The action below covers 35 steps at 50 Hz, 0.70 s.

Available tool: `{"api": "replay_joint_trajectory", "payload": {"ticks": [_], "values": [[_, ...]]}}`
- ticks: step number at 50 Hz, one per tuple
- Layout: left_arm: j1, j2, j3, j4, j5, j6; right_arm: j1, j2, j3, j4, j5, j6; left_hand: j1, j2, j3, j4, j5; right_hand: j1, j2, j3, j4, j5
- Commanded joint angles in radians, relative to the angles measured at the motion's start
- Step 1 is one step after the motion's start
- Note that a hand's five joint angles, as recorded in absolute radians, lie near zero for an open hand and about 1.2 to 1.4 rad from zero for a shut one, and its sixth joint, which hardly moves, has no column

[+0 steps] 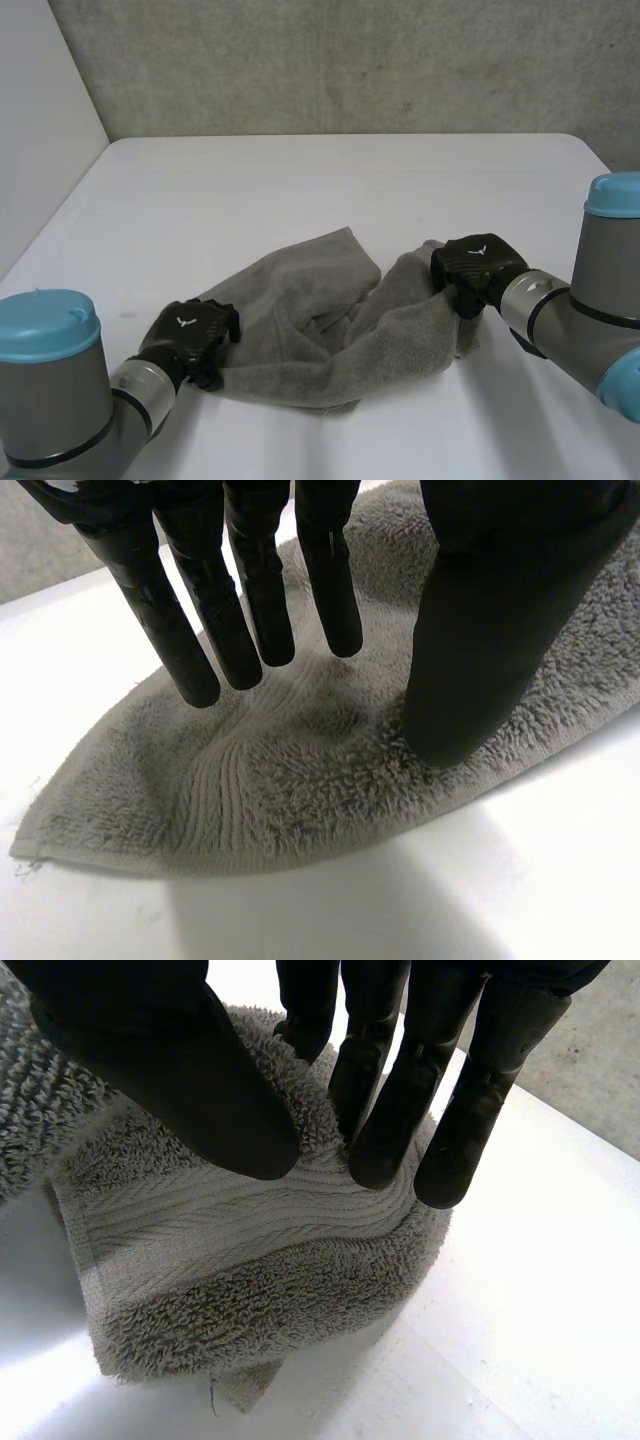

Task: Fold the towel.

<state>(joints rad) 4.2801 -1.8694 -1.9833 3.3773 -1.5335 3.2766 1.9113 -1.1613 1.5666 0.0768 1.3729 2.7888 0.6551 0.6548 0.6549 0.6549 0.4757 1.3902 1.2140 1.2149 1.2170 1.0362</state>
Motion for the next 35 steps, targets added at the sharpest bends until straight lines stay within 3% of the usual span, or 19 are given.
{"api": "replay_joint_trajectory", "payload": {"ticks": [1,14,29,30,31,32,33,34,35], "values": [[0.000,-0.005,0.008,-0.010,0.000,0.001,-0.001,0.000,-0.002,-0.002,0.000,0.000,0.102,0.102,0.102,0.102,0.106,0.006,0.182,0.181,0.179,0.186],[-0.002,0.056,-0.002,-0.047,0.001,0.001,-0.008,0.002,-0.005,-0.011,0.003,-0.005,-0.016,-0.016,-0.016,-0.016,-0.011,0.006,0.182,0.181,0.179,0.186],[0.010,-0.022,0.006,-0.041,0.004,0.052,-0.008,0.003,-0.005,-0.012,0.003,-0.006,0.016,0.017,0.017,0.017,0.021,0.006,0.182,0.181,0.179,0.186],[0.010,-0.031,0.009,-0.036,0.004,0.079,-0.008,0.003,-0.005,-0.012,0.003,-0.006,0.072,0.072,0.072,0.072,0.076,0.006,0.182,0.181,0.179,0.186],[0.012,-0.042,0.014,-0.033,0.003,0.110,-0.008,0.003,-0.005,-0.012,0.003,-0.006,0.261,0.261,0.261,0.261,0.266,0.006,0.182,0.181,0.179,0.186],[0.012,-0.042,0.014,-0.033,0.003,0.110,-0.008,0.003,-0.007,-0.012,0.003,-0.005,0.263,0.263,0.263,0.263,0.268,0.006,0.182,0.181,0.179,0.186],[0.012,-0.051,0.024,-0.029,0.000,0.139,-0.009,0.003,-0.008,-0.017,0.005,-0.003,0.600,0.600,0.600,0.600,0.605,0.006,0.182,0.181,0.179,0.186],[0.014,-0.057,0.035,-0.023,-0.002,0.159,-0.009,0.003,-0.008,-0.017,0.005,-0.003,0.740,0.740,0.740,0.740,0.745,0.006,0.182,0.181,0.179,0.186],[0.014,-0.057,0.035,-0.022,-0.002,0.159,-0.009,0.002,-0.010,-0.022,0.005,-0.003,0.741,0.741,0.741,0.741,0.746,0.006,0.182,0.181,0.179,0.186]]}}
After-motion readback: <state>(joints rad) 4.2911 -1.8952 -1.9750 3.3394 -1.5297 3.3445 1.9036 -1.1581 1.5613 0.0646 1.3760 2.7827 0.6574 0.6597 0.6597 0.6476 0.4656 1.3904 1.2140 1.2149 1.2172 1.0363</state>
